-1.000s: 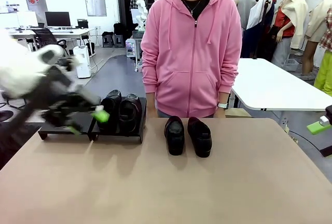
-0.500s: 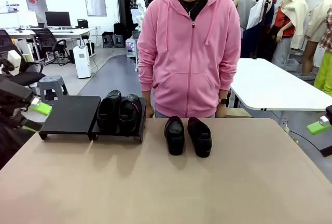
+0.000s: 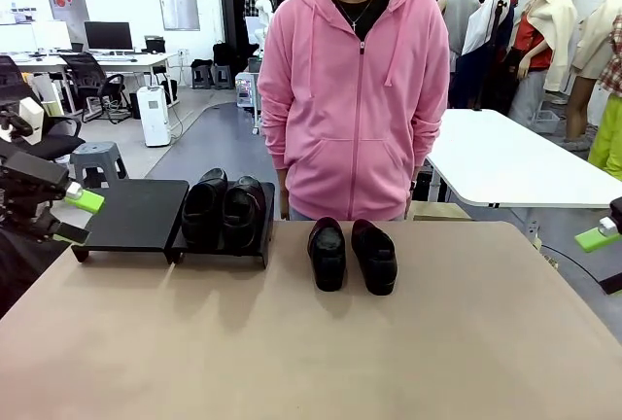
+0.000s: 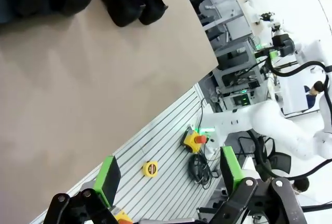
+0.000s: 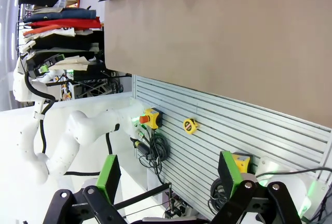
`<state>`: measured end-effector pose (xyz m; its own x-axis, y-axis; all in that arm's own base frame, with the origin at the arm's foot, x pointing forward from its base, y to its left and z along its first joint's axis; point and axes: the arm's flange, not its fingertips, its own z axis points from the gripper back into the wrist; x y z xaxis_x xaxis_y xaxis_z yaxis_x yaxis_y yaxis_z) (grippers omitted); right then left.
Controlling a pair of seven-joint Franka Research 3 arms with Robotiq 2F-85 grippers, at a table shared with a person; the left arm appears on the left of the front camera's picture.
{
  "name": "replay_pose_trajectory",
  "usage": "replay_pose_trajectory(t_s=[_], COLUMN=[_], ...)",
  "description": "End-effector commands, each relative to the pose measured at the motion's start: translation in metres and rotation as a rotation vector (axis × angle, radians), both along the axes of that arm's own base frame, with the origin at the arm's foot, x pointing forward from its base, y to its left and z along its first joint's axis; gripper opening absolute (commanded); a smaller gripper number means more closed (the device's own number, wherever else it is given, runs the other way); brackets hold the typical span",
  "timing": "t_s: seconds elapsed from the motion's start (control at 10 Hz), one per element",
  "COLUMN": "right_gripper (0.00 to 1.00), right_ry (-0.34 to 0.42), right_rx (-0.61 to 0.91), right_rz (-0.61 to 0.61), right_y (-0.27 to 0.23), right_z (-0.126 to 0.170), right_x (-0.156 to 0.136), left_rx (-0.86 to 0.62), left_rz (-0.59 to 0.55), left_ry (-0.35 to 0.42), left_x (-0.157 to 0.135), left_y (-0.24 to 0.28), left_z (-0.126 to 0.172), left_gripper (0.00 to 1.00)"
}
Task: Organize the shoes by placing them on the stand.
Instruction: Place the Shoe from the middle of the table onto the Shoes Stand, then pick up one Shoe and place it in the middle of the table.
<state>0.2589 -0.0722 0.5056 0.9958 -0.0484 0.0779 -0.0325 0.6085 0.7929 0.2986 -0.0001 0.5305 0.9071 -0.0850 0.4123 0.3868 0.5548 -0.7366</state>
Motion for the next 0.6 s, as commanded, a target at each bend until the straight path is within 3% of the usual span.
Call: replay_pose_trajectory(t_s=[0.0, 0.5], right_gripper=[1.00, 1.00], right_ry=[0.001, 0.001], right_rx=[0.021, 0.021], right_rz=[-0.007, -0.007], right_y=[0.0012, 0.0012], right_z=[0.0036, 0.0036], right_x=[-0.0002, -0.0002], left_rx=[0.004, 0.004], left_rz=[0.001, 0.001], left_ry=[0.008, 0.008], left_x=[-0.0045, -0.0045], left_y=[0.0014, 0.0014], left_z=[0.0058, 0.0058], left_gripper=[1.00, 1.00])
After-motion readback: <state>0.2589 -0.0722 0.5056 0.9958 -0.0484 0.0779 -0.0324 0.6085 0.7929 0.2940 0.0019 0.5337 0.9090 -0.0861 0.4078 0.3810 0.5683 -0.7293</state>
